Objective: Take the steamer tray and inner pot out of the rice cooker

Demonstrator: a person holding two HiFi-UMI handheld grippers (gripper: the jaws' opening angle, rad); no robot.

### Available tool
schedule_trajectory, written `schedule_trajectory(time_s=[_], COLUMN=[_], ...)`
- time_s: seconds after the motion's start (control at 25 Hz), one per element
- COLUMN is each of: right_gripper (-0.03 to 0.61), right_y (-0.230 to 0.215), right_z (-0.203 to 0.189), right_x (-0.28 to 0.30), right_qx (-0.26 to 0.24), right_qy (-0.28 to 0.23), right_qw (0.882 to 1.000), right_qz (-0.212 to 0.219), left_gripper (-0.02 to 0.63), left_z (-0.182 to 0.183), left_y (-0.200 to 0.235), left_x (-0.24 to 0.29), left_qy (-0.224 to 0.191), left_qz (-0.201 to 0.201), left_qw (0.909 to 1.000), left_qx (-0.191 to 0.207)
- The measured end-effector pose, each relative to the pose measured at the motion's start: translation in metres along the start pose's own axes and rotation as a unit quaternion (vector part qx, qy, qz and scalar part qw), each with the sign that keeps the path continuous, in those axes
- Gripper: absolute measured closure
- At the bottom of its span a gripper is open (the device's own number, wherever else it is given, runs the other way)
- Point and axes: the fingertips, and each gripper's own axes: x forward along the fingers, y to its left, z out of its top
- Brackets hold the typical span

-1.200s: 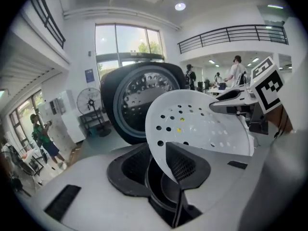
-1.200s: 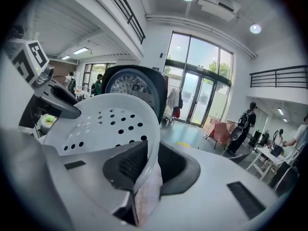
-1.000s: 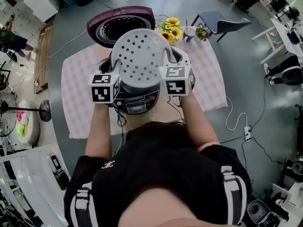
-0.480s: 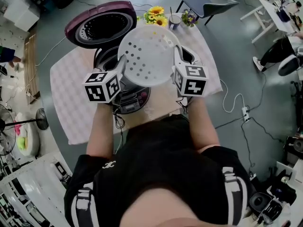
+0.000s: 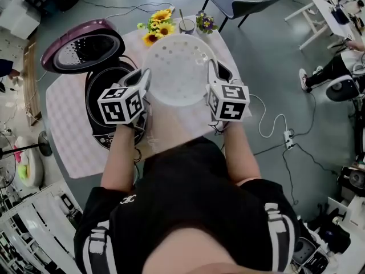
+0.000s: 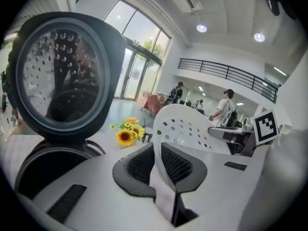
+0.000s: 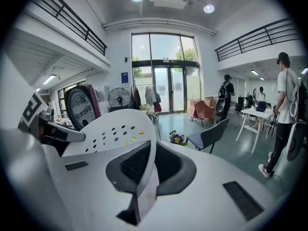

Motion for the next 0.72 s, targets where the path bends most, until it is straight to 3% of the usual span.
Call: schedule_trajectory(time_s=[0.24,0.52,0.72], right_gripper=[0.557,0.557,0.557], right_y=[-0.057,-0.085,-0.104], right_z=[-0.022,-0.056,-0.094], right_x=[0.037,0.091,0.128], right_qx=[0.014,0.03,0.037], right_qy=[0.026,0.06,0.1], right_qw=[0.999,0.996,0.992], right_qz=[0.036,0.067,0.065], left_gripper=[0.572,0.572,0.571], left_z=[-0.009,-0.036,-0.059], left_y=[-0.02,-0.009,-0.001], left_x=[0.06,0.109,0.148], left_qy=[0.019,0.048,0.084], left_qz=[0.03,0.058,0.065], left_qw=[0.9986,0.9937,0.9897], left_qx=[-0.039,-0.083,-0.096])
